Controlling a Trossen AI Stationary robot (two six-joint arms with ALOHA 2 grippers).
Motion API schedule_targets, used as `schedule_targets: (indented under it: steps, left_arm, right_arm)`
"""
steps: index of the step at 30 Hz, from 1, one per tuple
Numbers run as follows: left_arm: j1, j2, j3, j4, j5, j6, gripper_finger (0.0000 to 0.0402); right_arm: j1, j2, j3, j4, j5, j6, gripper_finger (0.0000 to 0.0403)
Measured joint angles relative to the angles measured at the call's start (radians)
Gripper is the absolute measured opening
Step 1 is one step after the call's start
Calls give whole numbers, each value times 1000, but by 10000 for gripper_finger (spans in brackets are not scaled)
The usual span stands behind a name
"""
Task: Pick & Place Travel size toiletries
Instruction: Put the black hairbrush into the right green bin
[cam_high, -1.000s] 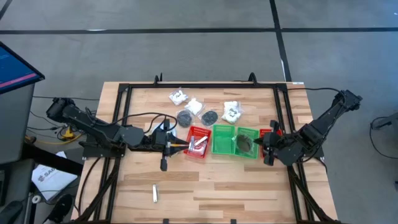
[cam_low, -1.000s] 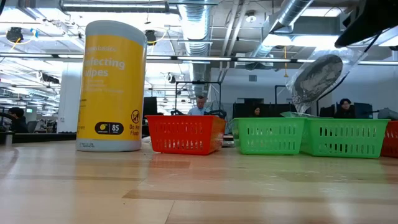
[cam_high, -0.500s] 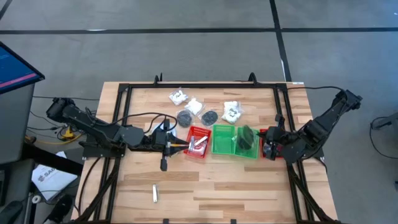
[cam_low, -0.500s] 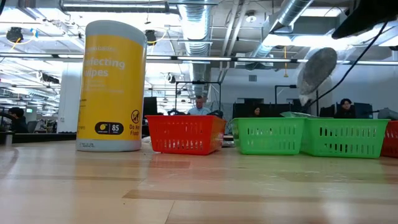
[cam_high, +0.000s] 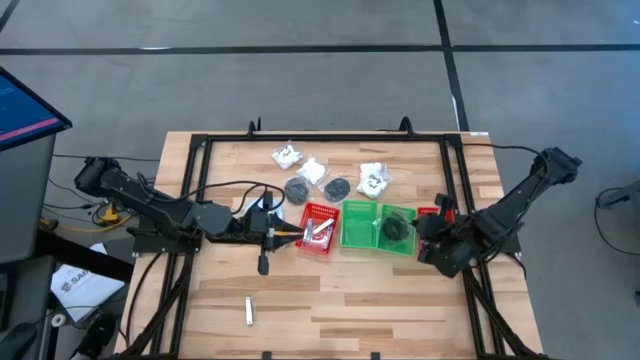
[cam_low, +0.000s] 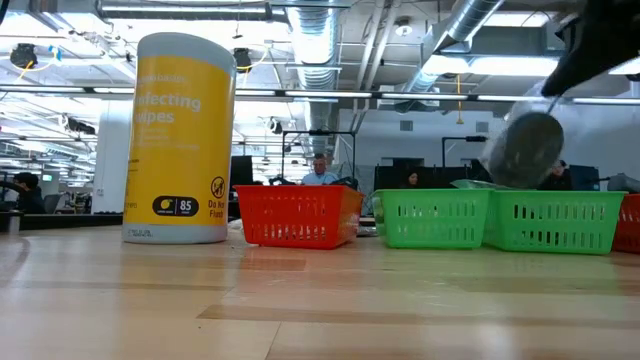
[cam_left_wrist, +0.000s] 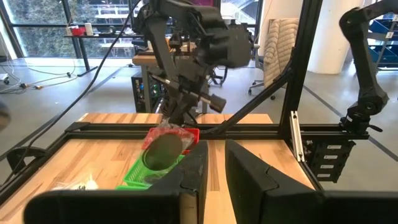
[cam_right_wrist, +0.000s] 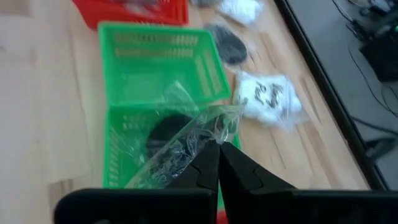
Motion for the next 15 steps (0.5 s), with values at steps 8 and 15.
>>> schedule_targets:
  steps: [8, 15]
  left_arm:
    - [0, 0, 0, 0, 0, 0, 47]
    - [0, 0, 0, 0, 0, 0, 47]
  right_arm:
    - [-3, 106, 0, -10, -21, 41, 0]
    - [-27, 187, 0, 26, -46, 56, 0]
